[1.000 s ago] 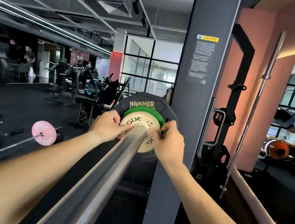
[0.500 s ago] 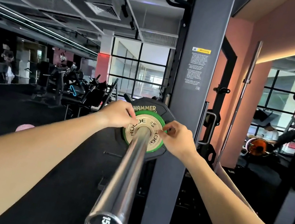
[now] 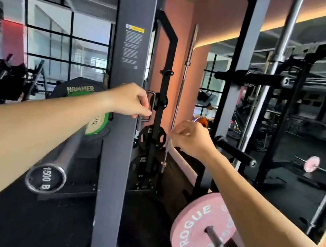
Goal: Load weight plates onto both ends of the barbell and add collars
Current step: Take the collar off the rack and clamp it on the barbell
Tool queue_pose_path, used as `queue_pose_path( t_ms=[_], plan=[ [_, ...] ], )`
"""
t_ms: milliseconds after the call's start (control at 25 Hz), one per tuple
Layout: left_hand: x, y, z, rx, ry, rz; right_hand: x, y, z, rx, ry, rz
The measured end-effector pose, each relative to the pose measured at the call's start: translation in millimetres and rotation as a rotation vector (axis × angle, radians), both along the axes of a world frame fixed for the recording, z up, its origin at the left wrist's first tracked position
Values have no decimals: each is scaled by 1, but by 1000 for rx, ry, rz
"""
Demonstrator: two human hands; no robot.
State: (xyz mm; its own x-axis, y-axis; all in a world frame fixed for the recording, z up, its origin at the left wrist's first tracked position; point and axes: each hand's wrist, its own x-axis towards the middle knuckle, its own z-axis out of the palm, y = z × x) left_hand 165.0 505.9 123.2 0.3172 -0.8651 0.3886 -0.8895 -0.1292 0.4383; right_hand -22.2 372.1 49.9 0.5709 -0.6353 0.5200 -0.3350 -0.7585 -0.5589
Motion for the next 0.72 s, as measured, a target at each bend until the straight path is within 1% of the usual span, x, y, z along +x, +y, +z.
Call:
queue_pose_path(
  t_ms=[200, 320, 480, 640, 720],
  plan=[
    [-91, -62, -5, 56, -47, -186, -113, -38, 5, 4, 6, -177],
    [-141, -106, -12, 55, -50, -233, -176, -62, 8, 2, -13, -245],
    [-208, -172, -15, 42, -1, -267, -257, -107, 15, 15, 6, -312],
    [-251, -226, -17, 10, 64, -304, -308, -157, 26, 38, 4, -337],
    [-258, -243, -20, -7, 79, -290, -317, -178, 26, 42, -4, -325]
  ],
)
